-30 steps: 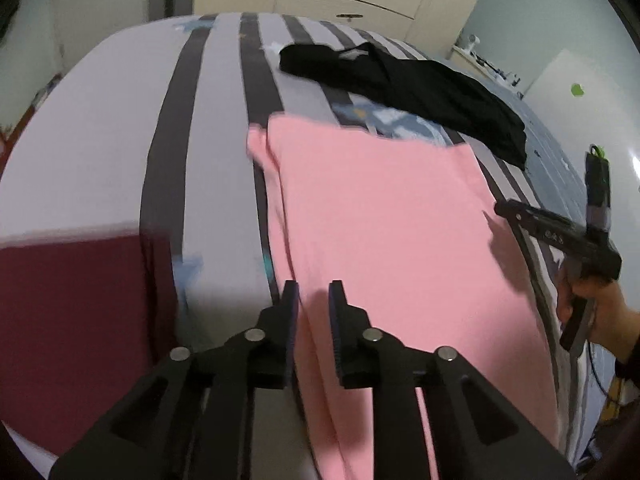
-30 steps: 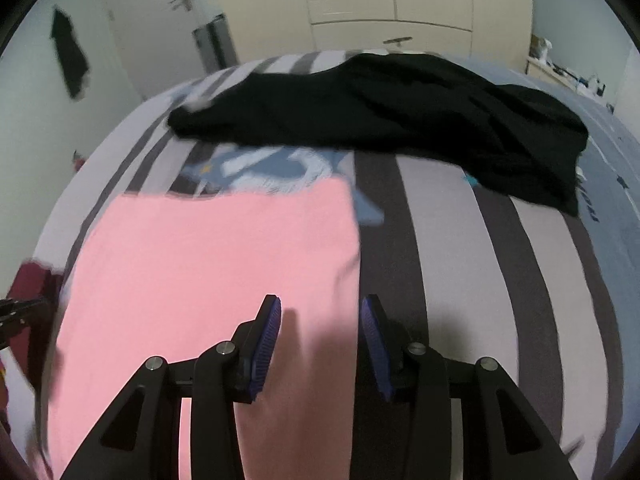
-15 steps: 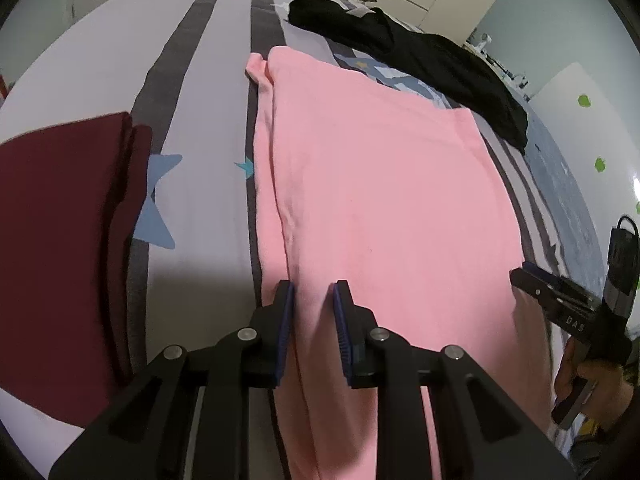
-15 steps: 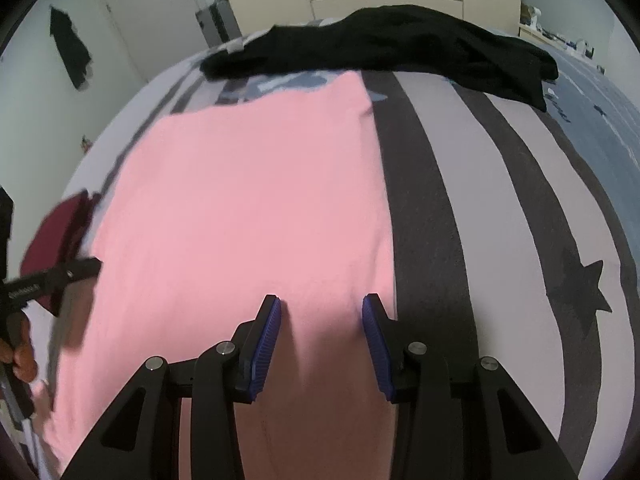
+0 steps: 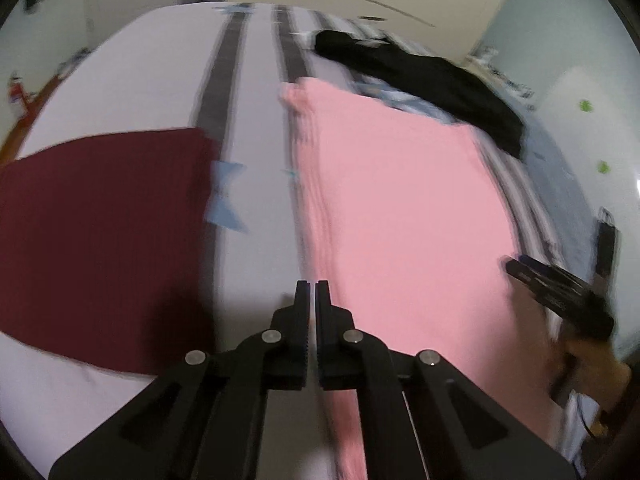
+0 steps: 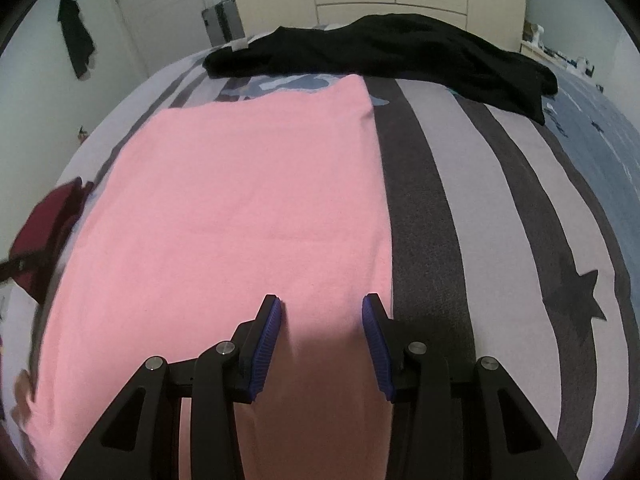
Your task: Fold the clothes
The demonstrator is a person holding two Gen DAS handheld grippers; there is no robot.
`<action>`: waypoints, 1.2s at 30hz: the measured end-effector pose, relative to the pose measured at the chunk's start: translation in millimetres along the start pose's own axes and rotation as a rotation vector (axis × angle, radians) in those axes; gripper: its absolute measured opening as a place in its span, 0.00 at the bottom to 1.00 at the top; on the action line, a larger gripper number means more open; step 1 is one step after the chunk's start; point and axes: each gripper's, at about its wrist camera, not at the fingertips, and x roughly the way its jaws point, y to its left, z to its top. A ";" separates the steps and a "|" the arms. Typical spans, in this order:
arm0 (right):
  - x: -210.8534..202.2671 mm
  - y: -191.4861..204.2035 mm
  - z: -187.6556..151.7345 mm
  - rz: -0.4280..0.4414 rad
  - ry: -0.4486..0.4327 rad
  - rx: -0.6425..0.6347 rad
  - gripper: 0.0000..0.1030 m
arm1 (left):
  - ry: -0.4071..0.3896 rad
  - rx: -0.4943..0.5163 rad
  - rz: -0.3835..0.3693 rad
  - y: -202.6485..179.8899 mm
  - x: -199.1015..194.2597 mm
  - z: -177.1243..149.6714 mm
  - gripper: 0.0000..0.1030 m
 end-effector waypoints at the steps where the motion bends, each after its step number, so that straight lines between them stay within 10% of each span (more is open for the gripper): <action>1: -3.9 -0.1 -2.2 0.008 0.001 0.010 0.38 | 0.008 0.013 -0.022 -8.9 -2.9 -9.4 0.00; 7: -33.5 10.3 -33.4 0.039 -0.007 -0.028 0.38 | 0.115 0.098 0.037 -32.2 11.8 -69.9 0.01; 15: -48.6 5.9 -73.8 0.019 0.007 -0.054 0.38 | 0.039 -0.073 0.208 23.5 -32.4 -103.0 0.02; 22: -89.9 12.0 -109.4 0.026 0.006 -0.019 0.38 | -0.029 -0.129 0.298 35.3 -104.4 -156.8 0.36; 36: -142.8 26.2 -217.5 -0.008 0.069 -0.063 0.38 | 0.042 -0.249 0.440 92.5 -128.4 -259.8 0.41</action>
